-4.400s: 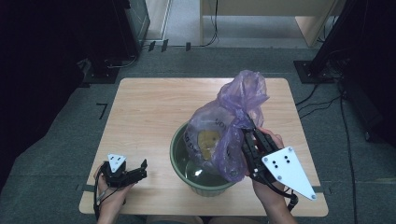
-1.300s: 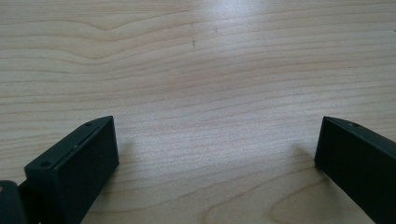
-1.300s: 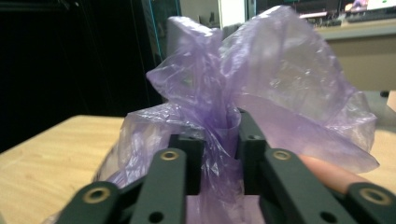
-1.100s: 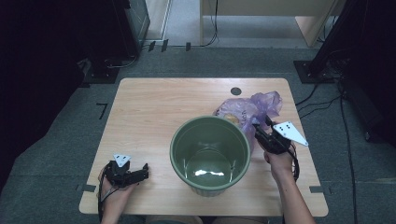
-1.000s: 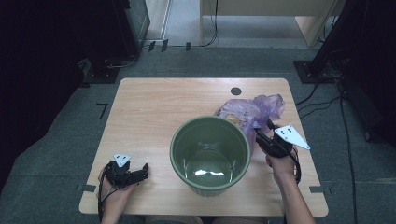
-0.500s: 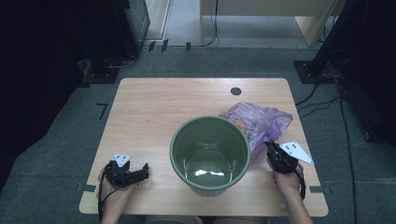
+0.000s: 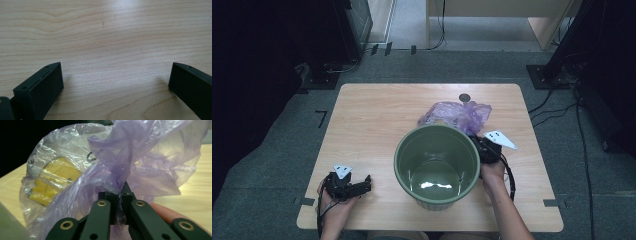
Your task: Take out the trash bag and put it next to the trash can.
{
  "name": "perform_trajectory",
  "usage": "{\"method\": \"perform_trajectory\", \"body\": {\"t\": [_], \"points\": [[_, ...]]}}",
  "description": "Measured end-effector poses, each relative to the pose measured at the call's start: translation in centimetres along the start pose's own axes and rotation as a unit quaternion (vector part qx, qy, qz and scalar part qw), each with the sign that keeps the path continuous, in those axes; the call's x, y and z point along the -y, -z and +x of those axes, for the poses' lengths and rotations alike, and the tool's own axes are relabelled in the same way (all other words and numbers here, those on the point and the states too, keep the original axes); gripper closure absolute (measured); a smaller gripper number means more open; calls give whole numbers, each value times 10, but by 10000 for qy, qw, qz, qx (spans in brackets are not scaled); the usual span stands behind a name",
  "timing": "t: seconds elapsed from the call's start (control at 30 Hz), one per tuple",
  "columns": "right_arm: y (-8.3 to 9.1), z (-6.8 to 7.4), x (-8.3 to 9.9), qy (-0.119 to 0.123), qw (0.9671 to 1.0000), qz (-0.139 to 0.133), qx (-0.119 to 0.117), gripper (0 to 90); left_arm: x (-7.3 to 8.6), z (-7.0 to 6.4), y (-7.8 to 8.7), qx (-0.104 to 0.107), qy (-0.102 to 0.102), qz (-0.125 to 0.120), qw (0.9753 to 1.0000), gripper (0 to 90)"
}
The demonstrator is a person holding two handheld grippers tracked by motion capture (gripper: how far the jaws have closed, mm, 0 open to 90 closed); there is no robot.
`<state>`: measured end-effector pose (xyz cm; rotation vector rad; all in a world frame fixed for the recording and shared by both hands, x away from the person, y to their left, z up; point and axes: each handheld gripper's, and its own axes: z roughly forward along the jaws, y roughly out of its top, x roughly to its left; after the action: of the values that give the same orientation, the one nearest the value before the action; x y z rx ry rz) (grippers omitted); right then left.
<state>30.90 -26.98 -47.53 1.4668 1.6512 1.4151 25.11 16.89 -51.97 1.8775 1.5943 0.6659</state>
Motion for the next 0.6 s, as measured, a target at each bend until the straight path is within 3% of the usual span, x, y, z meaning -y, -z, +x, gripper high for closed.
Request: {"method": "perform_trajectory", "body": {"t": [0.13,0.4,0.5,0.6], "points": [[0,-7,3,-89,9997,39,-224,696,0,0,0,0,7,-6,10000,0],[30,-35,14,-12,9997,-4,-234,493,0,0,0,2,-7,-4,10000,0],[40,-44,17,-2,9998,6,-201,327,0,0,0,-1,-3,-6,10000,0],[50,-49,20,86,9999,29,-95,253,0,0,0,-3,5,-13,10000,0]]}}
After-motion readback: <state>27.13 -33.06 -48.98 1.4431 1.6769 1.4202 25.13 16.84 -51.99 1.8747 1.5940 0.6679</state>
